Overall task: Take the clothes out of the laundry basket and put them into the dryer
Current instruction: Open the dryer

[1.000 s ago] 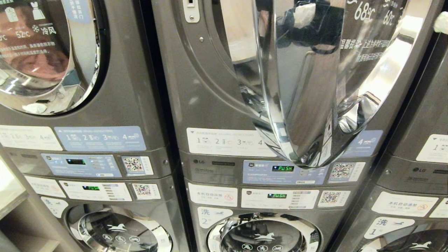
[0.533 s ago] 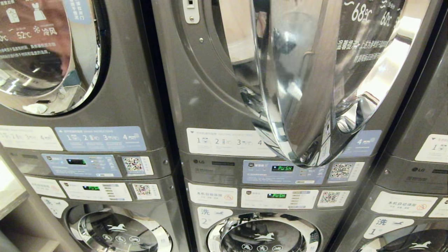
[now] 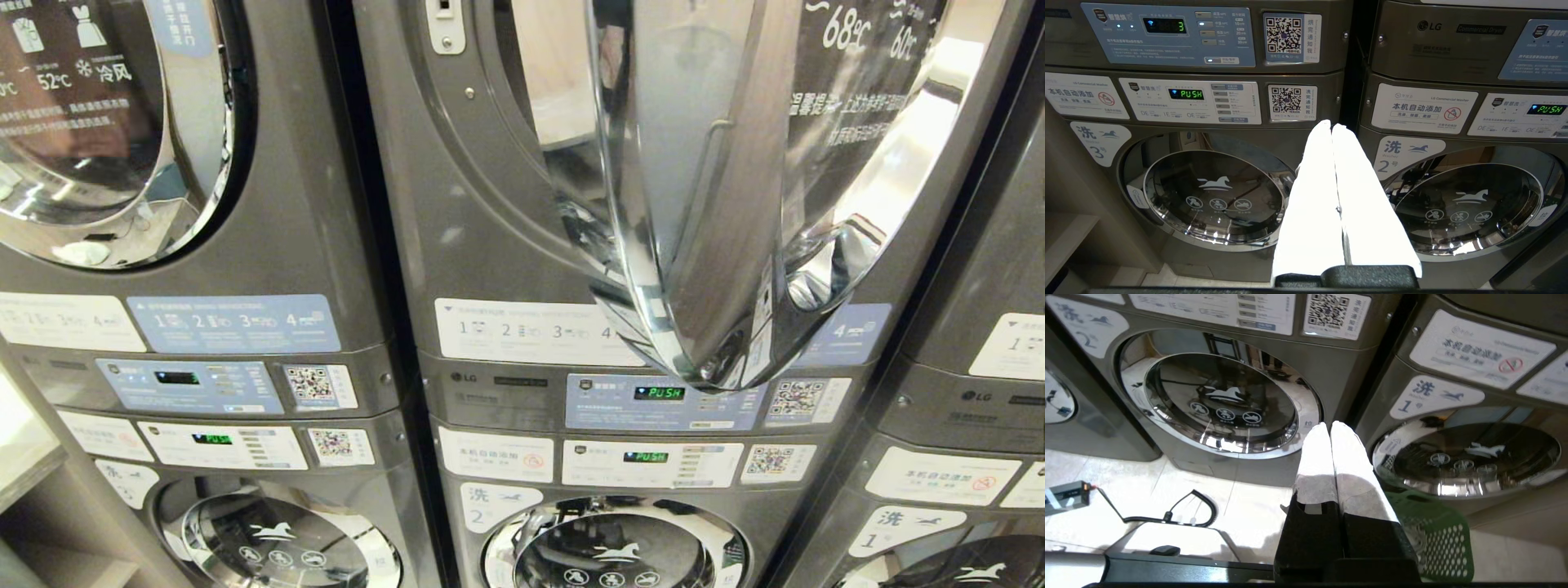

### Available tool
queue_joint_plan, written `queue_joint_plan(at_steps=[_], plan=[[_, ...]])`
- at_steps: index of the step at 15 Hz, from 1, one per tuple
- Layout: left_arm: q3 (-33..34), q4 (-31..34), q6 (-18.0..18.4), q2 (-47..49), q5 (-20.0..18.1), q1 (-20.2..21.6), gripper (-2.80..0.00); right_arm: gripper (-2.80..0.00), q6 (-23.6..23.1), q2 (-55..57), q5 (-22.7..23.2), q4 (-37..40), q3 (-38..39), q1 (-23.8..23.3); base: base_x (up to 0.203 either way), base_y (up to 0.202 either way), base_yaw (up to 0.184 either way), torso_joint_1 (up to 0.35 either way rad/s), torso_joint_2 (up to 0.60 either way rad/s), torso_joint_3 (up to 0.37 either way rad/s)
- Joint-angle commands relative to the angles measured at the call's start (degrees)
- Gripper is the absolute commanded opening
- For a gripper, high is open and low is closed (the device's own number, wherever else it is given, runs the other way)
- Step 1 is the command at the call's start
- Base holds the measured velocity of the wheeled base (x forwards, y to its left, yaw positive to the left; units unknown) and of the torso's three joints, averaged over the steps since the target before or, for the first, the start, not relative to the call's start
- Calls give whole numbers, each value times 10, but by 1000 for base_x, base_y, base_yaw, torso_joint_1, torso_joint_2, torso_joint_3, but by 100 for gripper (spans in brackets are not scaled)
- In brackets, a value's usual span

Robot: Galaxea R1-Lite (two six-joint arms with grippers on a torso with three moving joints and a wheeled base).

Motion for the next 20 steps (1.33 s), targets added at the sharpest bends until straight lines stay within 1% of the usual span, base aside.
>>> queue_joint_plan(at_steps=[1,3,4,6,8,12,14,15,20], plan=[[0,0,0,0,1,0,-280,-280,-7,-31,0,-11,21,19,0,0,0,0,0,0],[0,0,0,0,0,0,-280,-280,-2,-43,0,-89,49,18,0,0,0,0,0,0],[0,0,0,0,0,0,-280,-280,-2,-69,1,-118,60,16,0,0,0,0,0,0],[0,0,0,0,0,0,-280,-280,-1,-141,2,-137,69,12,0,0,0,0,0,0],[0,0,0,0,0,0,-280,-280,10,-149,5,-153,76,8,0,0,0,0,0,0],[0,0,0,0,0,0,-280,-280,18,-149,5,-152,76,8,0,0,0,0,0,0],[0,0,0,0,0,0,-280,-280,48,-149,0,-152,76,8,0,0,0,0,0,0],[0,0,0,0,0,0,-280,-280,54,-149,-1,-152,76,8,0,0,0,0,0,0],[0,0,0,0,0,0,-280,-280,54,-149,-1,-152,76,8,0,0,0,0,0,0]])
